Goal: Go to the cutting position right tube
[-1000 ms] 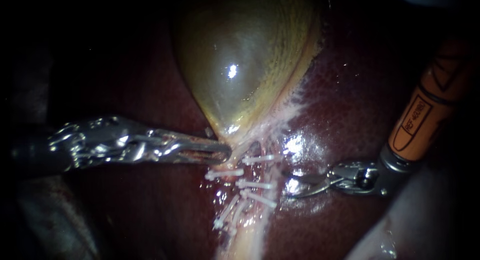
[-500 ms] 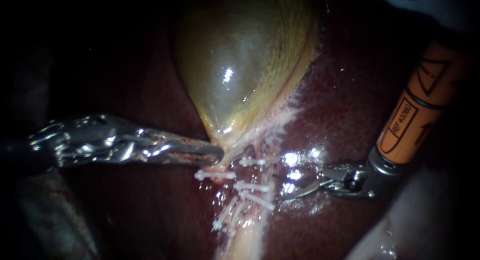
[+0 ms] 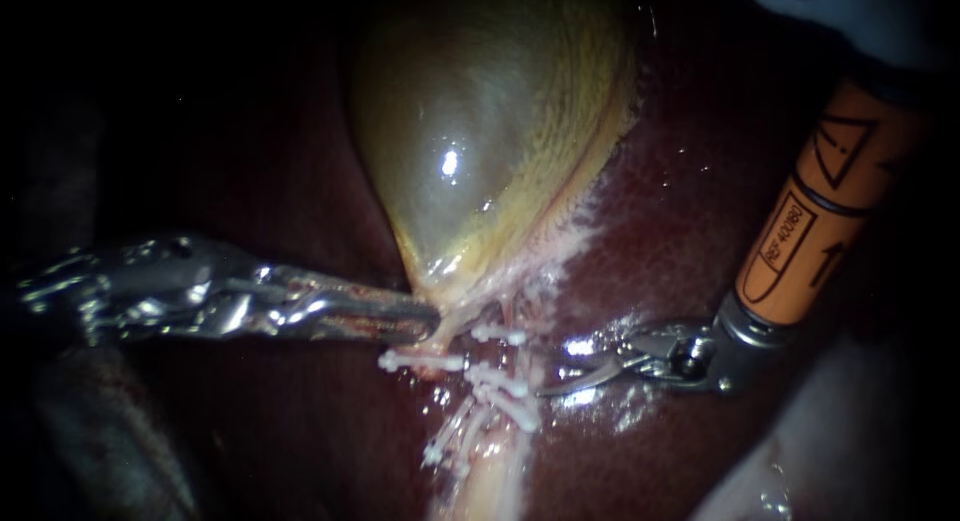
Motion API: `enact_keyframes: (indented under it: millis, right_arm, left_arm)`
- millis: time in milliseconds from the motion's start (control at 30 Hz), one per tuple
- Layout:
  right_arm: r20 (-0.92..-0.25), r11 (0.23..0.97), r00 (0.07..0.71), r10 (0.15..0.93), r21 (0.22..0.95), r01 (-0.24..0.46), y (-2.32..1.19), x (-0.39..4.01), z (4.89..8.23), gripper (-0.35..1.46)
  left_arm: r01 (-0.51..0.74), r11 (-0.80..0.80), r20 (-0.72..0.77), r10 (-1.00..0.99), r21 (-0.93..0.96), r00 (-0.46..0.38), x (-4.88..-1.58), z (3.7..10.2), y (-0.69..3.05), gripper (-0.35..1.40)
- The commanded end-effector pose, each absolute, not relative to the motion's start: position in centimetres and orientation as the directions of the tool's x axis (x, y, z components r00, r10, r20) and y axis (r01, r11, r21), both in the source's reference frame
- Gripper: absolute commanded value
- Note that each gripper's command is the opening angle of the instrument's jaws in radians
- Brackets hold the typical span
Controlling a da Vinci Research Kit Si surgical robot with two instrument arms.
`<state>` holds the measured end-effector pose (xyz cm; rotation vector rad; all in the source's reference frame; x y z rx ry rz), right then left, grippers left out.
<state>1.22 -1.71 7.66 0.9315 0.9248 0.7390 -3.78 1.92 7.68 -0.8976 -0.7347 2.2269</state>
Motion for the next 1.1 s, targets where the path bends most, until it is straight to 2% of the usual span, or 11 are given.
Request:
enact_keyframes:
  millis: [33, 767, 1100]
  right_arm:
    - [-0.326, 0.415, 0.423, 0.845, 0.899, -0.136, -1.71, 1.23, 7.66, 1.05]
    - [-0.311, 0.404, 0.419, 0.853, 0.902, -0.152, -1.67, 1.46, 7.77, 0.98]
    - [-0.296, 0.393, 0.423, 0.856, 0.905, -0.161, -1.68, 1.55, 7.84, 0.85]
  left_arm:
    - [-0.333, -0.653, -0.401, 0.712, -0.680, -0.577, -3.77, 7.68, 1.92, -0.35]
    - [-0.333, -0.653, -0.401, 0.712, -0.680, -0.577, -3.78, 7.65, 1.90, -0.35]
    - [-0.333, -0.653, -0.401, 0.712, -0.680, -0.577, -3.78, 7.64, 1.90, -0.35]
